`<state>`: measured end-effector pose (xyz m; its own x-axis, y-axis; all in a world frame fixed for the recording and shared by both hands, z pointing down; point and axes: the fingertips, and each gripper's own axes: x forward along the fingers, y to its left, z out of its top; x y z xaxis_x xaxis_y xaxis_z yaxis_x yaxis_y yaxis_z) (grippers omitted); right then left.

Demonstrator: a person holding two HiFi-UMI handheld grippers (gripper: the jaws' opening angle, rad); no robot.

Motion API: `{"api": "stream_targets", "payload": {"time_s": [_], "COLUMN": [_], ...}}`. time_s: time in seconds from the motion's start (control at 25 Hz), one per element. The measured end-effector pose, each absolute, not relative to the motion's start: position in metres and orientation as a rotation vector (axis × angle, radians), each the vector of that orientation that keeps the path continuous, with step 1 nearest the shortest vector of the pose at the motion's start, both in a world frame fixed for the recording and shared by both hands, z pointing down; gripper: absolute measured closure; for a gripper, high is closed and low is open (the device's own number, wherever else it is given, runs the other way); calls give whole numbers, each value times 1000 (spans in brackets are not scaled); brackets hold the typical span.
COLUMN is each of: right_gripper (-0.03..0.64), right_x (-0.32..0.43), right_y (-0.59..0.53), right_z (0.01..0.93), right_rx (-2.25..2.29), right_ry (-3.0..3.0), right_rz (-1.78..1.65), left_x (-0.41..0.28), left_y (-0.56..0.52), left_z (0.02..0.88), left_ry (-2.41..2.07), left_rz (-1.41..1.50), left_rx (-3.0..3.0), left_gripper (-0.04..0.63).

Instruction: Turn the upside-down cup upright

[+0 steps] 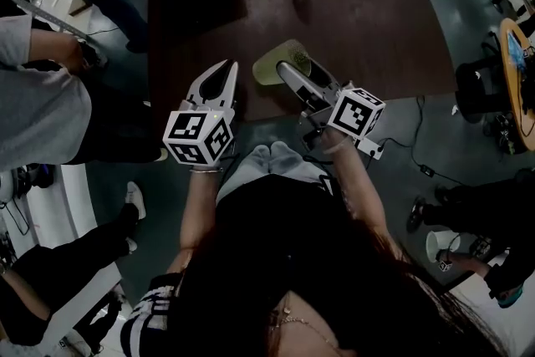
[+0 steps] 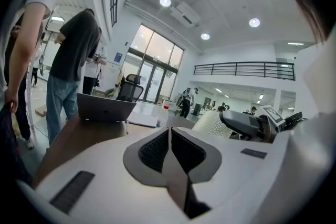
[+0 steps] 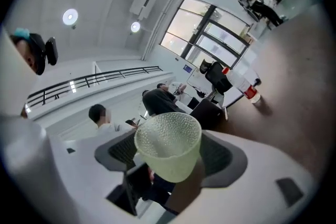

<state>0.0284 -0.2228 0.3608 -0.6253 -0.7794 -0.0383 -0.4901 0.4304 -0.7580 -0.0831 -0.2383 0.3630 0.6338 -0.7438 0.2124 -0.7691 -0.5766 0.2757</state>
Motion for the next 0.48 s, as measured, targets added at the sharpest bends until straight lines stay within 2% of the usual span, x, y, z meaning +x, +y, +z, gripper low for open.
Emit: {"api": "stream_targets", "payload": {"time_s": [0.48], "right_gripper": [233], "right_x": [48], "right_y": [-220], "right_z": [369], "right_rx": [-882], "right_ry": [2002], "right_rz": [-1244], "left_x": [-76], "left_y": [-232], "left_z": [357], "left_ry": [-1133], "left_rz": [55], "left_rx": [2551], "left_gripper": [575]}}
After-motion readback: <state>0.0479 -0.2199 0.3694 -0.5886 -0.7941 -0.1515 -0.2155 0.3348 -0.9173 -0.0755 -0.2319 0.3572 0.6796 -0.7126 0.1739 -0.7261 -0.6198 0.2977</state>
